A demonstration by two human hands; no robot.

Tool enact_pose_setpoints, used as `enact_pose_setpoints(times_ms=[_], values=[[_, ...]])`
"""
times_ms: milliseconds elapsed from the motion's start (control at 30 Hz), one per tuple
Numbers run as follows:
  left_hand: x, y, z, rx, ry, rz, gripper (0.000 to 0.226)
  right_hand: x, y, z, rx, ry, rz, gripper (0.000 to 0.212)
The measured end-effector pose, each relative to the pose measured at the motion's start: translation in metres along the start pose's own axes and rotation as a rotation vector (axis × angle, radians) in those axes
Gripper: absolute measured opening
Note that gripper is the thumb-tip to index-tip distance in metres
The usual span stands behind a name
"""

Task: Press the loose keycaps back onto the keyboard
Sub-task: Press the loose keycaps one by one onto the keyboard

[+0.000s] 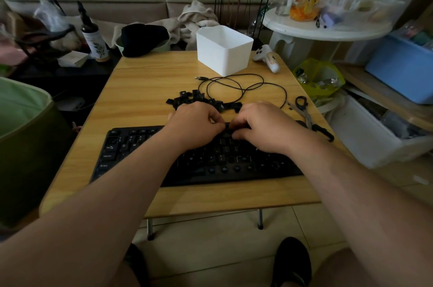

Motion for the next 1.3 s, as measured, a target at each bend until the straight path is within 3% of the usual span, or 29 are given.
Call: enact_pose_setpoints(times_ms=[267, 500, 700, 900, 1100, 1300], values=[[-0.005, 0.002, -0.005, 0.038, 0.113, -0.12, 0.011, 0.002, 0.01, -0.002, -0.105, -0.075, -0.148, 0.019], [-0.01, -0.007, -0.002, 0.149, -0.029, -0.053, 0.015, -0.002, 0.013, -0.01, -0.128, -0.238, -0.071, 0.01], [-0.013, -0.011, -0.004, 0.103, -0.042, -0.273, 0.017, -0.015, 0.002, -0.015, 0.006, -0.379, 0.13, 0.007], [-0.011, -0.009, 0.001, -0.042, 0.012, -0.627, 0.012, -0.024, -0.006, -0.018, 0.18, -0.359, 0.428, 0.011], [-0.007, -0.013, -0.004, -0.042, 0.143, -0.609, 0.02, -0.035, 0.0, -0.021, 0.166, -0.348, 0.361, 0.008], [-0.016, -0.018, -0.007, 0.083, 0.072, -0.496, 0.013, -0.039, -0.005, -0.019, 0.161, -0.239, 0.345, 0.01]])
Point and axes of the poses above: each hand's wrist, its own z-axis towards the middle knuckle, its own x-axis out of the palm, y = z × x, the point moved 7 cm from there along z, towards the middle knuckle, and after that the axes turned 12 degrees about -y, right-handed, at the moved point
